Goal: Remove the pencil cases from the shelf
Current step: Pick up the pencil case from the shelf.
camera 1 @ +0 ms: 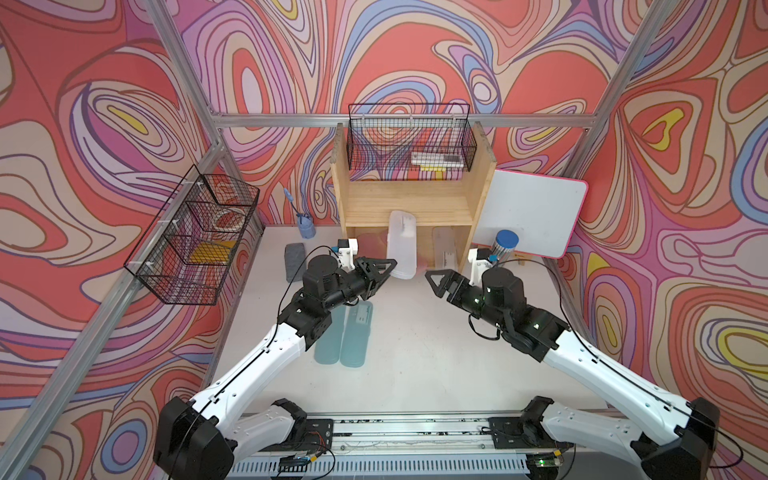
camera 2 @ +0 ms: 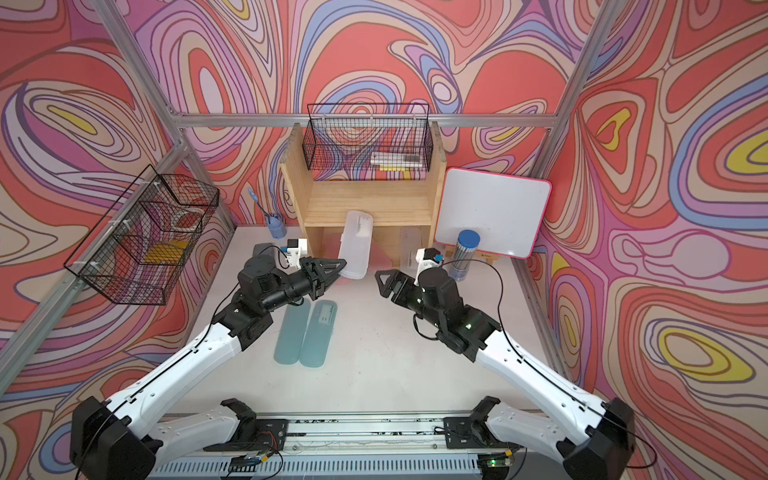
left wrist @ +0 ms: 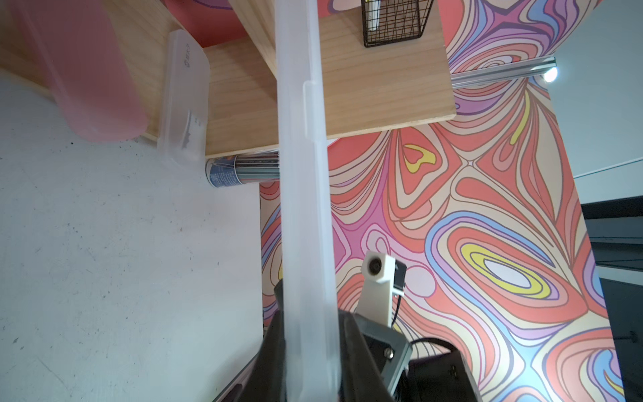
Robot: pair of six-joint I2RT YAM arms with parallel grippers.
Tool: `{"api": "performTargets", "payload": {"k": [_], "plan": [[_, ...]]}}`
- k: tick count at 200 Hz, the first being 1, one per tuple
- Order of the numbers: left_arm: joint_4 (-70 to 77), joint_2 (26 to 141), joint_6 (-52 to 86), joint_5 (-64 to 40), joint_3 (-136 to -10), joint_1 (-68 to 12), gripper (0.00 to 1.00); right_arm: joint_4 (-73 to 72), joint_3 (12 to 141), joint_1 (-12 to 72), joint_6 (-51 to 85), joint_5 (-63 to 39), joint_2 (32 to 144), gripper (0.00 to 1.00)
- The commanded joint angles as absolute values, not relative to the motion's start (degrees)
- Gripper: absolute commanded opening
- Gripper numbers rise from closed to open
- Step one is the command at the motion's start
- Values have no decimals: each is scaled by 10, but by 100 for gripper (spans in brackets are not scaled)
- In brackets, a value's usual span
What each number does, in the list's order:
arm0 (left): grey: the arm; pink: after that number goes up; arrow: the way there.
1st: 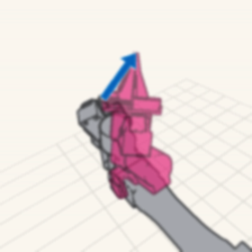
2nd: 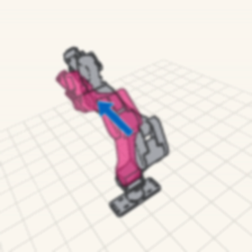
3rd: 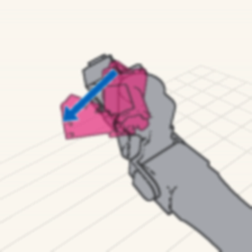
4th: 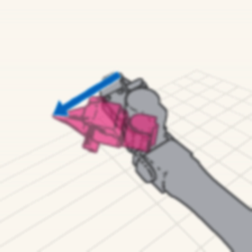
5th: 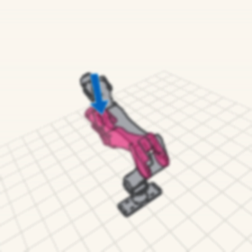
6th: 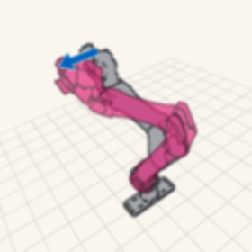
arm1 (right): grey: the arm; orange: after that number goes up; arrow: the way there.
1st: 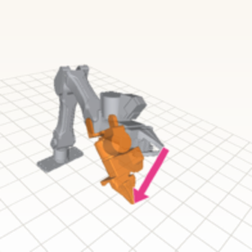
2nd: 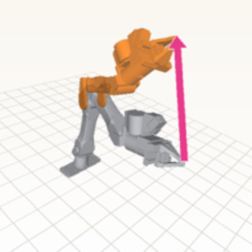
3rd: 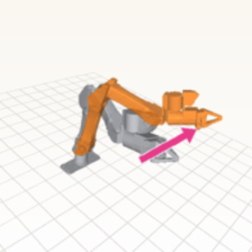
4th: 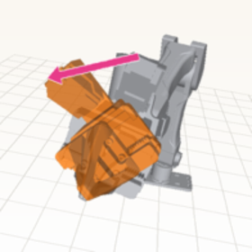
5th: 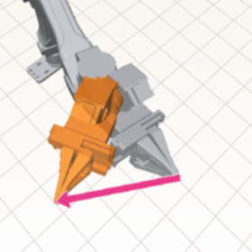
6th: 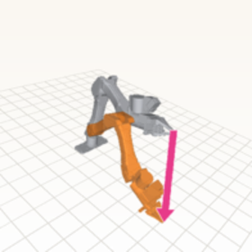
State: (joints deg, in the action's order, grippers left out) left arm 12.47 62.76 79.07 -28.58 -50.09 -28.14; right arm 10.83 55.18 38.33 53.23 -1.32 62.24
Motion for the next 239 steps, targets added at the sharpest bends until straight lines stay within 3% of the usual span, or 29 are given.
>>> {"api": "performTargets", "payload": {"k": [1, 59, 115, 152, 189, 239], "plan": [[145, 592, 777, -334, -478, -272, 1, 1, 573, 356, 585, -160, 648, 87], [208, 551, 802, -375, -430, -271, 0, -58, 617, 328, 638, -265, 721, 80], [289, 547, 840, -402, -404, -271, 0, -79, 620, 328, 662, -277, 742, 70], [310, 546, 849, -402, -394, -271, 0, -79, 622, 327, 673, -280, 751, 69], [307, 536, 848, -392, -387, -271, 0, -5, 629, 327, 667, -215, 739, 66], [339, 542, 864, -407, -383, -270, 0, -93, 615, 327, 676, -249, 748, 59]]}}
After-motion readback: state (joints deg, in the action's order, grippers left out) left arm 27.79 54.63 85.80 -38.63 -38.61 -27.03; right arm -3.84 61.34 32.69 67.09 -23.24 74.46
